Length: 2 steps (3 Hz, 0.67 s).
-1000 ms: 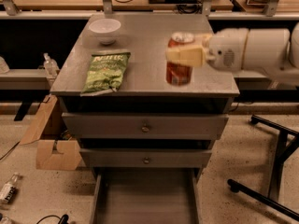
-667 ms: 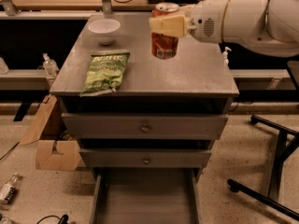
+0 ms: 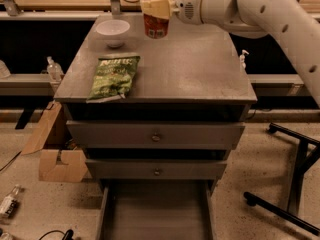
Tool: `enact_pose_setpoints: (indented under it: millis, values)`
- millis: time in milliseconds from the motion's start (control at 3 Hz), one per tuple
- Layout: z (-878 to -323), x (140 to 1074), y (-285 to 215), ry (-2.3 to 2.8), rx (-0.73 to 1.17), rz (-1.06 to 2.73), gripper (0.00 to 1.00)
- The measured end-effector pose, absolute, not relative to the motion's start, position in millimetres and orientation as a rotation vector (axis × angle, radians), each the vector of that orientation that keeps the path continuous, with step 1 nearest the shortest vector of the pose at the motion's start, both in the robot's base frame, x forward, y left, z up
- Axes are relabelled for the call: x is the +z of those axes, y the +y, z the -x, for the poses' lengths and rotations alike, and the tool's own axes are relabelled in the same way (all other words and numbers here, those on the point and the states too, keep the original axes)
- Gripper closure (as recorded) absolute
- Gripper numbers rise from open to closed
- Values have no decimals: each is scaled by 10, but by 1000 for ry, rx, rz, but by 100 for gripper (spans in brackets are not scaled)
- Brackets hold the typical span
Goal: Pick coke can from bottom drawer and place on counter
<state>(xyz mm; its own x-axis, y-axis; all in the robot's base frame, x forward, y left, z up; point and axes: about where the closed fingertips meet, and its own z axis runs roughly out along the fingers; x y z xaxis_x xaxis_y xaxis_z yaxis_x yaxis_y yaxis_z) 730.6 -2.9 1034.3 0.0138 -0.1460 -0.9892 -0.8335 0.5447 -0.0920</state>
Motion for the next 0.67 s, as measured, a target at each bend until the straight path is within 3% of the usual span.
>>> enact_pose_setpoints:
  millis: [667]
  values:
    - [-8223,9523,-132,1583,592,881,100]
